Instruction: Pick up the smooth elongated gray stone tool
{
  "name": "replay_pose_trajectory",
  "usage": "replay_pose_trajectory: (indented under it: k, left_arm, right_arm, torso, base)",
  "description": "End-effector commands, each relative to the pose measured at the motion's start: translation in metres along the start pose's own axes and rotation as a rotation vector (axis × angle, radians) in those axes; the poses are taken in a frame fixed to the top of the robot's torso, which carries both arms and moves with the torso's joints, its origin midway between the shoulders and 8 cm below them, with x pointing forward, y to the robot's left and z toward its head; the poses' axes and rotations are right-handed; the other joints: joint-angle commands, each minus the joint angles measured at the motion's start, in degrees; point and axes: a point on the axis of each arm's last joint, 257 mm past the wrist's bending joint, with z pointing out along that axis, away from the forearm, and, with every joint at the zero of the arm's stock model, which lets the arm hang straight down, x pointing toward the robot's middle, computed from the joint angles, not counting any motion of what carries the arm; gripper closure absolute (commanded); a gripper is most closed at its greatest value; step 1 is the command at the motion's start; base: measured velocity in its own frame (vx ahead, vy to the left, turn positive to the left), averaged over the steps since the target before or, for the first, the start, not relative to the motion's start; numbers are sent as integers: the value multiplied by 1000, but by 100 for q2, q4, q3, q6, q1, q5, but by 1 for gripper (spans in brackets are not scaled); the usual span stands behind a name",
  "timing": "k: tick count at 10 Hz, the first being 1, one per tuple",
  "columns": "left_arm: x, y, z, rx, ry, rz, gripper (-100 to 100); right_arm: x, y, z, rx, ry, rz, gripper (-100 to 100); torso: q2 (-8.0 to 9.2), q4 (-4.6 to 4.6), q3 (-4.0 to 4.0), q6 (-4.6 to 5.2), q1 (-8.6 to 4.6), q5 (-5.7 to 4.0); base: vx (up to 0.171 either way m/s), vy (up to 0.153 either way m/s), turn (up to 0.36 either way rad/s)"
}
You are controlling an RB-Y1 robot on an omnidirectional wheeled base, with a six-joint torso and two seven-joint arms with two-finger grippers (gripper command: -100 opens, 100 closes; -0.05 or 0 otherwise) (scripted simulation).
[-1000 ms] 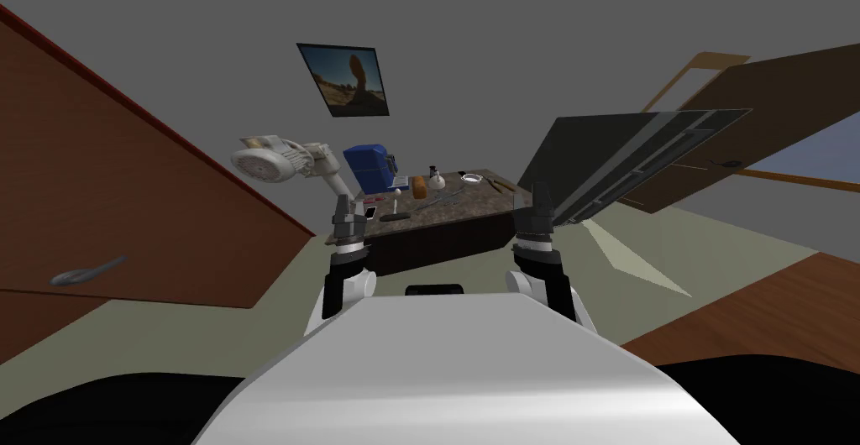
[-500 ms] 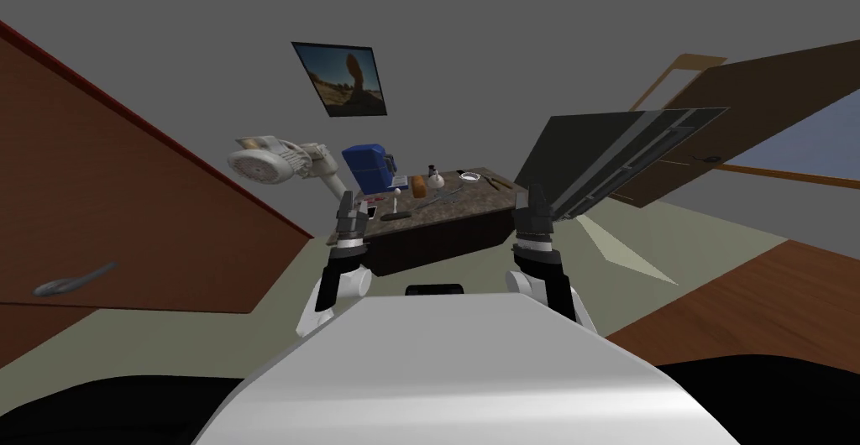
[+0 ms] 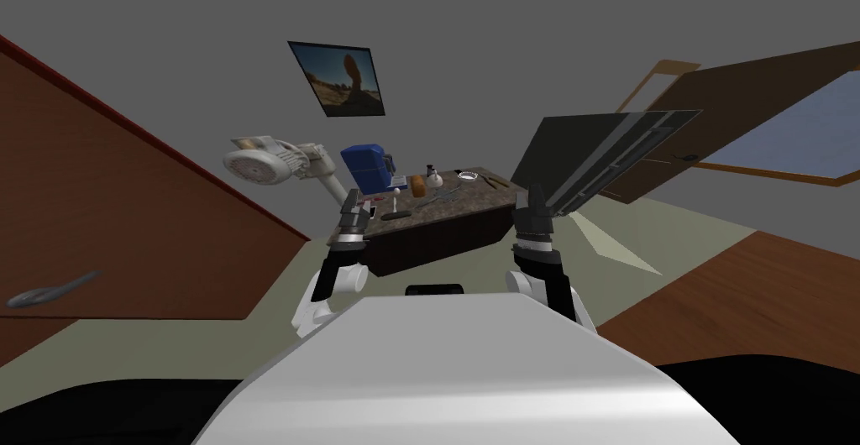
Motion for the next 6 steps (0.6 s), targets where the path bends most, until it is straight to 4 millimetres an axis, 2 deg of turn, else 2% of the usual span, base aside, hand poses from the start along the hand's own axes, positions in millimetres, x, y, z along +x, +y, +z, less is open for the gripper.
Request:
replay_pose_trajectory:
  k: [1, 6]
  left_arm:
    - [-1, 8, 5, -35, 19, -9, -100]
    - [-4, 31, 13, -129, 46, -25, -100]
  right_arm:
    - [0, 0, 0, 0, 0, 0, 0]
    - [0, 0, 0, 0, 0, 0, 0]
  torso:
    - [0, 0, 0, 0, 0, 0]
    - [-2, 0, -1, 1, 4, 1]
  base:
    - [-28, 34, -66]
    - [-19, 36, -56]
